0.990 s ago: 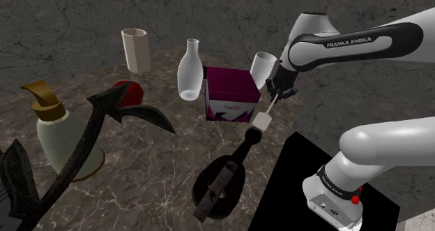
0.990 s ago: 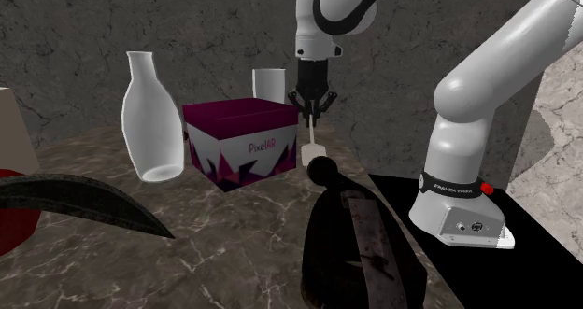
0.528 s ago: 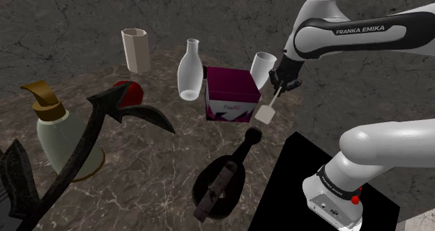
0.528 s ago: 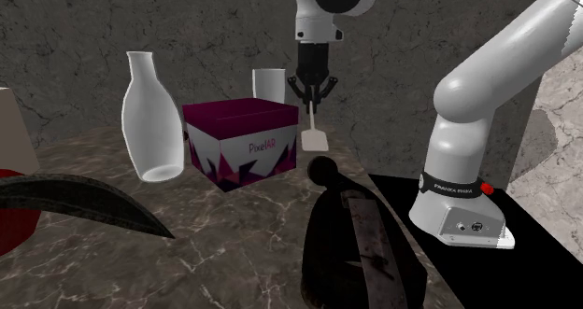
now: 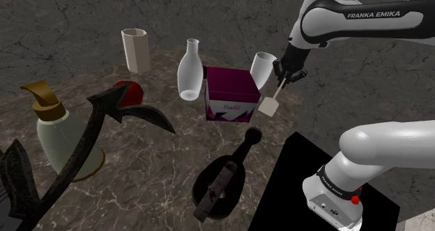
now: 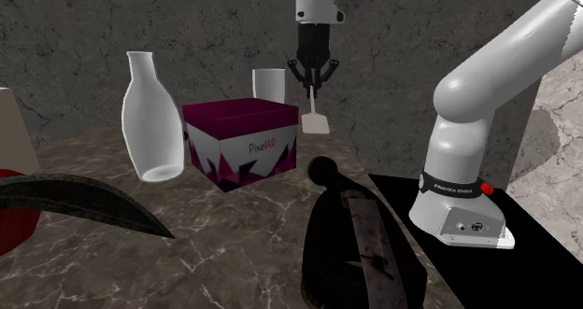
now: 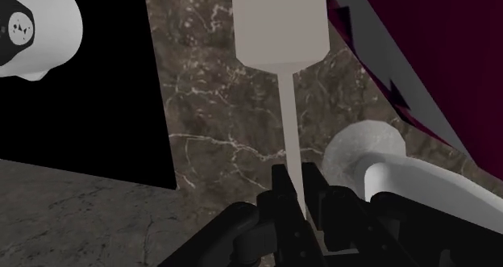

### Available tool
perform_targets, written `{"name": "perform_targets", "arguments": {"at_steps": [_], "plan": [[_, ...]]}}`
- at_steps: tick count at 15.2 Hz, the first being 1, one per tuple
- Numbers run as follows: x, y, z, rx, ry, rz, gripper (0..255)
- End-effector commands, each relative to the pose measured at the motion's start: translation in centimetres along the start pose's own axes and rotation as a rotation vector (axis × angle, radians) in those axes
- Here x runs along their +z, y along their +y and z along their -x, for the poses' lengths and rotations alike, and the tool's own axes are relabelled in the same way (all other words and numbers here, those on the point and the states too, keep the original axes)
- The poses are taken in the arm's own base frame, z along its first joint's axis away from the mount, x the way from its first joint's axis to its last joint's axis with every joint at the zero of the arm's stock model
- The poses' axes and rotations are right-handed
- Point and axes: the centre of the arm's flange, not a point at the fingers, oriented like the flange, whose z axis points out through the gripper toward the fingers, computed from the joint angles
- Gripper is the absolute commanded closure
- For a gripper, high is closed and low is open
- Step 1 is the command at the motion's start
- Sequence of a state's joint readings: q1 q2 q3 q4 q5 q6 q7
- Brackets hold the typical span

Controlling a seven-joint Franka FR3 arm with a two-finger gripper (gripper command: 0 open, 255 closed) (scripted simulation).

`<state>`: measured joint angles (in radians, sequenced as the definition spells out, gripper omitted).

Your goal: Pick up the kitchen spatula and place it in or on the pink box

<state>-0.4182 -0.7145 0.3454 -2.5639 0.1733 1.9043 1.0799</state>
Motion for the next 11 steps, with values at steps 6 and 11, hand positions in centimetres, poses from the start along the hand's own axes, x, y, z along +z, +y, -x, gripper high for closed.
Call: {"name": "perform_targets", "arguments": {"at_steps": [6, 11], "plan": [[-3.6, 0.0, -0.2, 0.000, 0.000, 0.000, 255], [-6.3, 0.0, -0.4, 0.000, 0.000, 0.000, 255]]}}
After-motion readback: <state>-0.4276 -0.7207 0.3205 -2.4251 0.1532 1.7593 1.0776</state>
